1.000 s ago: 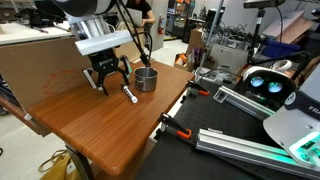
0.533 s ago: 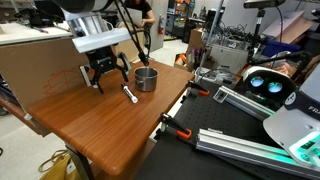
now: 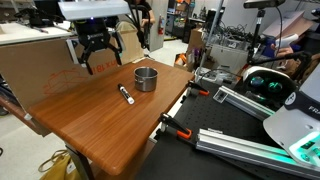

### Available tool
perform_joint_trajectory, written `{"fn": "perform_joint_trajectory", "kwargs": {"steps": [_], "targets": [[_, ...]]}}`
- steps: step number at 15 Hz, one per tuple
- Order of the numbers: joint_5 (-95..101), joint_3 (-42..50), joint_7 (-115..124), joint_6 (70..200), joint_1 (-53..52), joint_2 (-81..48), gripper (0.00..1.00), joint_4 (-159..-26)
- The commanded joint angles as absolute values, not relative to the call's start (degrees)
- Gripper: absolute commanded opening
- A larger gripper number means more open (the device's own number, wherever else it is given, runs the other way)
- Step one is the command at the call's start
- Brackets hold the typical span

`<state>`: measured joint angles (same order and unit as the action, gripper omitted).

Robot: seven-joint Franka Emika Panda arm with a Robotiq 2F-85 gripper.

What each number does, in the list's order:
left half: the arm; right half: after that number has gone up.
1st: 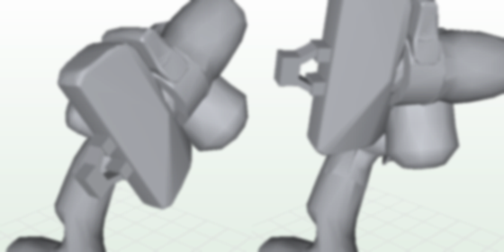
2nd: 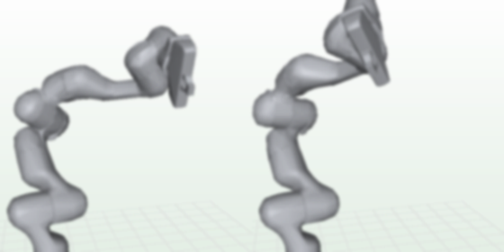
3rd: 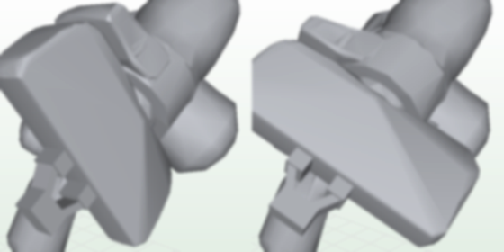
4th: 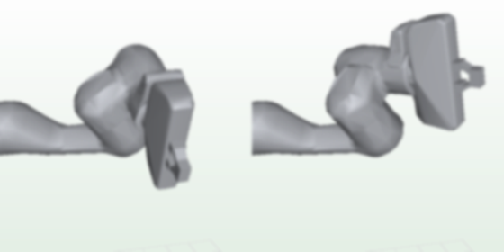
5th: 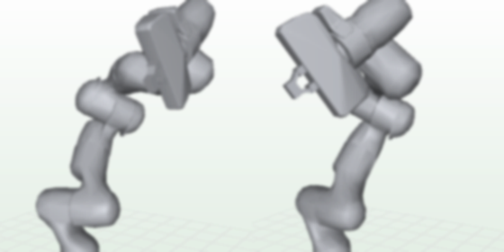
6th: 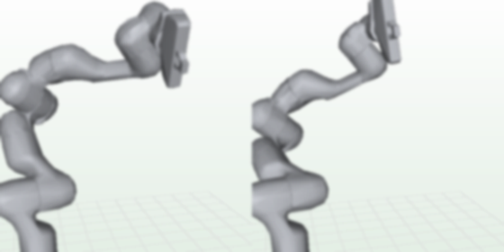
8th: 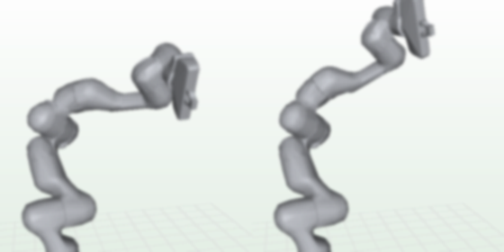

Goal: Remove the marker from the silver pot and put it on the table

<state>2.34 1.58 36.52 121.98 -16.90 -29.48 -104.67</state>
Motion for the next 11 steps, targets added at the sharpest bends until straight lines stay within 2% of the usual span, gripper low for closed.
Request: {"fn": "perform_joint_trajectory", "kwargs": {"steps": [1,11], "targets": [[2.9,0.9,36.7,122.5,-16.4,-27.7,1.00,-106.0],[3.3,0.8,36.7,124.3,-16.2,-25.1,1.00,-109.3]]}}
